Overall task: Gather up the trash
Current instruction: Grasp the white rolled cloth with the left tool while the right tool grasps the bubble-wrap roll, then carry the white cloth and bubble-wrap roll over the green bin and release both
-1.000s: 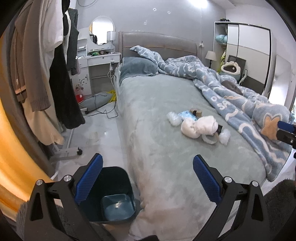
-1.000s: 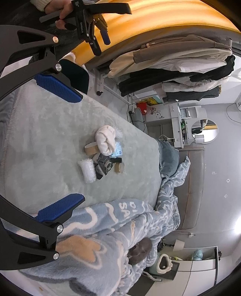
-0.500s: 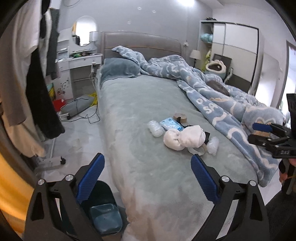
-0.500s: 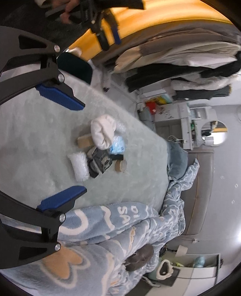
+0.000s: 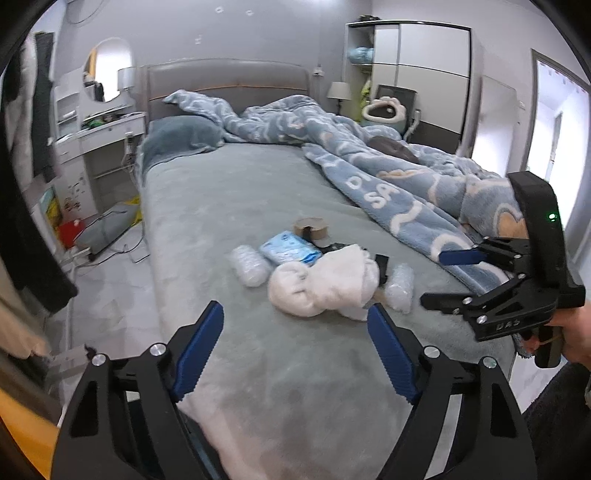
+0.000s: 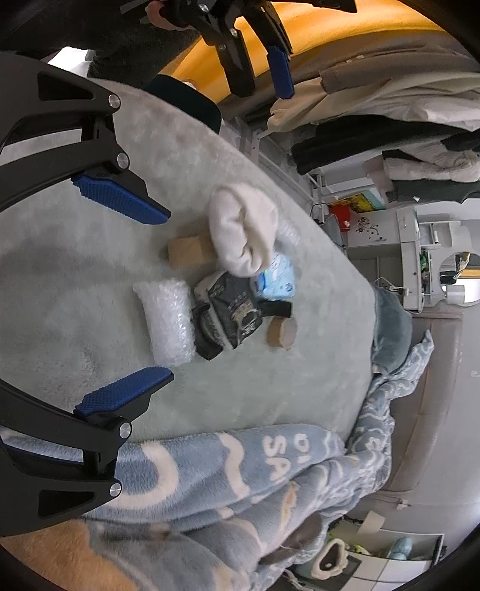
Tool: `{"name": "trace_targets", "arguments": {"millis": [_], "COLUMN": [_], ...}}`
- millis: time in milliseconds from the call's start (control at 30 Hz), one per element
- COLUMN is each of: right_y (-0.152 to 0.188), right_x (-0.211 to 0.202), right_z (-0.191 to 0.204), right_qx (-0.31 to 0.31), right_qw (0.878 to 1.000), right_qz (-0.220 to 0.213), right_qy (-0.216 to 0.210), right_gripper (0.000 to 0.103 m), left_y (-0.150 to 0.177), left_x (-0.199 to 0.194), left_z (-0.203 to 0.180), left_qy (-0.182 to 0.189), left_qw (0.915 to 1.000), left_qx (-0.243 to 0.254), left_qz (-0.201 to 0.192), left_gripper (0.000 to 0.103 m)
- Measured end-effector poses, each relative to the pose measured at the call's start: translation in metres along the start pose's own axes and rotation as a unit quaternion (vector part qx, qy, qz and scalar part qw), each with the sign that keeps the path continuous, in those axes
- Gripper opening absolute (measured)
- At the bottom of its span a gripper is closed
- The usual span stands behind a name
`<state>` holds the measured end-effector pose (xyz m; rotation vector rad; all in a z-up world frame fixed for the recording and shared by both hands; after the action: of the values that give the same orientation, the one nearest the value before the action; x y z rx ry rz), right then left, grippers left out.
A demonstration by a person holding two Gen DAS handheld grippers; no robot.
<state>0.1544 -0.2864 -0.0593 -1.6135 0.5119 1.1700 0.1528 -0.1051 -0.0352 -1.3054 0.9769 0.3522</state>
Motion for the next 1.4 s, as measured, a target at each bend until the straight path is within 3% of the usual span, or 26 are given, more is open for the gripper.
{"name": "trace_targets", "arguments": {"millis": [133,500,733,933,1033,1167,1400], "right_y": [0.005,0.005,0.008,0.001,-0.002,-0.006,-0.024], "right_x": [0.014,0.038,0.050,0.054,0.056,0.059,0.034], "right_z": [-0.004,-0.019,-0.026,-0.030,-0.029,-0.029,-0.044], "right_qx": [-0.005,-0.012,-0.006,0.002,0.001,0.007,0.043], "right_qw": [1.000,1.000,0.999,0.998,0.998,0.998,0.998], "right_qz": [0.009,0.015,0.021,0.016,0.020,0.038,-0.008], "right_qy": [-0.001,-0.023,-0.046,-0.062,-0.064,-0.059,-0.037], "right_gripper": [0.081,0.081,0.081,0.081,0.070,0.065,0.065], "left_y": [-0.008,-0.032,-0.040,-0.043,-0.046,-0.050,-0.055], "left_x": [0.018,0.062,0.088,0.090,0.086,0.071,0.038], "left_z": [-0.012,-0.032,-0.035,-0.030,-0.029,-0.024,-0.002], "left_qy": [0.022,0.024,0.025,0.034,0.033,0.040,0.042], "left_qw": [0.9997,0.9989,0.9977,0.9975,0.9980,0.9988,0.9990], "left_qx": [0.004,0.033,0.040,0.021,0.019,0.013,-0.016], "left_qz": [0.006,0.024,0.048,0.058,0.050,0.027,-0.010], "left_gripper": [0.079,0.076,0.053,0.040,0.036,0.034,0.034]}}
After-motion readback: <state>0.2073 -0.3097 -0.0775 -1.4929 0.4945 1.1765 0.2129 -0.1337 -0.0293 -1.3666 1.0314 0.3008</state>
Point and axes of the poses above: each gripper's, at about its wrist camera, not at the fingertips, and x roughly the way its jaws point, z to its left, y to its underside, the point moved 5 cm from there along x, roughly the way its jaws point, and after that the axes turned 14 degrees about z, right-handed, at the moved point
